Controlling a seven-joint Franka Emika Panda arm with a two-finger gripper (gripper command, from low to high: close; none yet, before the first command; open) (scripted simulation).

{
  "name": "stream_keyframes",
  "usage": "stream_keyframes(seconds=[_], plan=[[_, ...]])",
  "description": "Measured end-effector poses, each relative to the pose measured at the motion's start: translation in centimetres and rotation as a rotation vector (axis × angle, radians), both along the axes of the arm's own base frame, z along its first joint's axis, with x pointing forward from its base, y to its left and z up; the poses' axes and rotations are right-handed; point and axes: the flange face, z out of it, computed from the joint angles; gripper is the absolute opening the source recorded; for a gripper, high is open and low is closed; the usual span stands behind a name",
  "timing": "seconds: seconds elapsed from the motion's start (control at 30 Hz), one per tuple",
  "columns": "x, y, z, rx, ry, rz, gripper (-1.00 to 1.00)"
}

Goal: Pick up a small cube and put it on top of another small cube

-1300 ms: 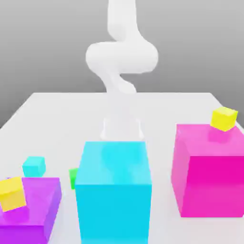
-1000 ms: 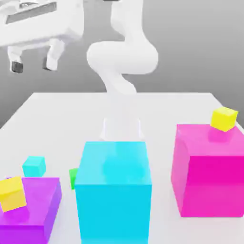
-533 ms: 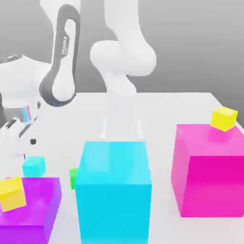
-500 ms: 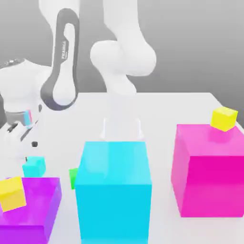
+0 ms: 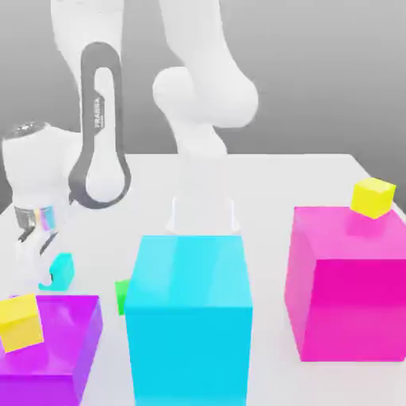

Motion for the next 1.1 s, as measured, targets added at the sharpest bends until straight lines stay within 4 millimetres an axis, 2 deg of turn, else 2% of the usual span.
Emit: stream_keyframes(seconds=[0.07, 0.13, 0.17, 0.2, 0.3, 0.37, 0.43, 0.53, 0.63, 0.7, 0.8, 0.87, 0.93, 0.97, 1.0, 1.07, 1.1], plan=[[-0.2, -0.3, 1.9, -0.002, -0.007, -0.016, -1.00], [2.2, -0.2, 4.3, -0.005, -0.039, 0.028, -1.00], [4.6, 1.0, 5.6, -0.002, -0.056, 0.095, -1.00], [7.2, 2.7, 6.9, 0.002, -0.072, 0.177, -1.00], [12.5, 7.0, 11.3, 0.019, -0.122, 0.361, -1.00], [15.6, 11.5, 14.0, 0.033, -0.145, 0.514, -1.00], [17.6, 16.4, 16.3, 0.047, -0.157, 0.667, -1.00], [19.1, 23.9, 19.4, 0.062, -0.165, 0.887, -1.00], [18.8, 31.4, 22.3, 0.072, -0.168, 1.105, -1.00], [17.8, 36.4, 24.1, 0.075, -0.163, 1.254, -1.00], [14.7, 44.1, 26.3, 0.071, -0.138, 1.492, -1.00], [11.6, 49.2, 27.5, 0.060, -0.110, 1.666, -1.00], [7.8, 54.0, 27.6, 0.037, -0.054, 1.842, -1.00], [6.0, 56.1, 26.9, 0.023, -0.027, 1.921, -1.00], [5.0, 57.1, 25.8, 0.016, -0.013, 1.961, -1.00], [4.3, 57.8, 23.2, 0.011, -0.002, 1.991, -1.00], [4.1, 57.9, 22.0, 0.009, -0.001, 1.996, 1.00]])
